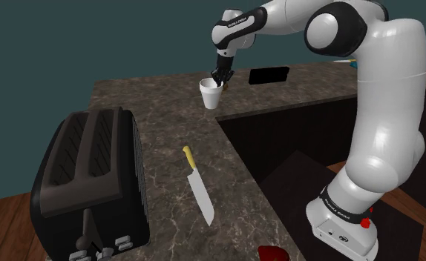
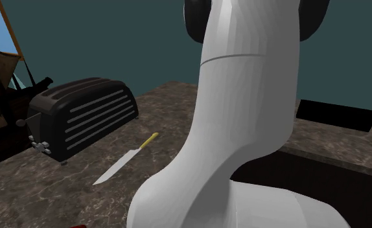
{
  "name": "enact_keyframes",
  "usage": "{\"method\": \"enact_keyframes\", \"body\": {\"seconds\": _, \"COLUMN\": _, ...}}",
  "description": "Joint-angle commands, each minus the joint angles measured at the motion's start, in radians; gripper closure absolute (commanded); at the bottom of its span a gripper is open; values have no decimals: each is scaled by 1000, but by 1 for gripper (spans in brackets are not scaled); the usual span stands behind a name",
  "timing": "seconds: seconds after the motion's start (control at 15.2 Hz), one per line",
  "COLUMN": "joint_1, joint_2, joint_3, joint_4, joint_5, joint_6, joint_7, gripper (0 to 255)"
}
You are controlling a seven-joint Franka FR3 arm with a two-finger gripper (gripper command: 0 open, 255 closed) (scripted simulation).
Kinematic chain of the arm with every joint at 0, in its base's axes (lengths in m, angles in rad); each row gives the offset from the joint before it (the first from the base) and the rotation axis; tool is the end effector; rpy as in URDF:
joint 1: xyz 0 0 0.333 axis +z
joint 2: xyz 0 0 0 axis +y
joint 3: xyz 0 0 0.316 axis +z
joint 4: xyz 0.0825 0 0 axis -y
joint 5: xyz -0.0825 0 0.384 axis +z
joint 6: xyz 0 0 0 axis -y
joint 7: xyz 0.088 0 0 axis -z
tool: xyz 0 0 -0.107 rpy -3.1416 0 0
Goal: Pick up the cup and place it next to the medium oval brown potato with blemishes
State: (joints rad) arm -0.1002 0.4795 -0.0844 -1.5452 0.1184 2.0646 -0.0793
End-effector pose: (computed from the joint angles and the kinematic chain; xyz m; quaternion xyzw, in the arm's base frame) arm 0.6834 -0.1128 0.3787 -0.9965 0.0744 -0.0252 0.0303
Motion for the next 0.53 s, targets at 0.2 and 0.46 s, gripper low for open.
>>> {"method": "enact_keyframes", "body": {"seconds": 0.2, "joint_1": 0, "joint_2": 0, "joint_3": 0, "joint_4": 0, "joint_5": 0, "joint_6": 0, "joint_7": 0, "gripper": 0}}
{"method": "enact_keyframes", "body": {"seconds": 0.46, "joint_1": -2, "joint_2": -24, "joint_3": -2, "joint_4": 32, "joint_5": -4, "joint_6": -55, "joint_7": 3, "gripper": 0}}
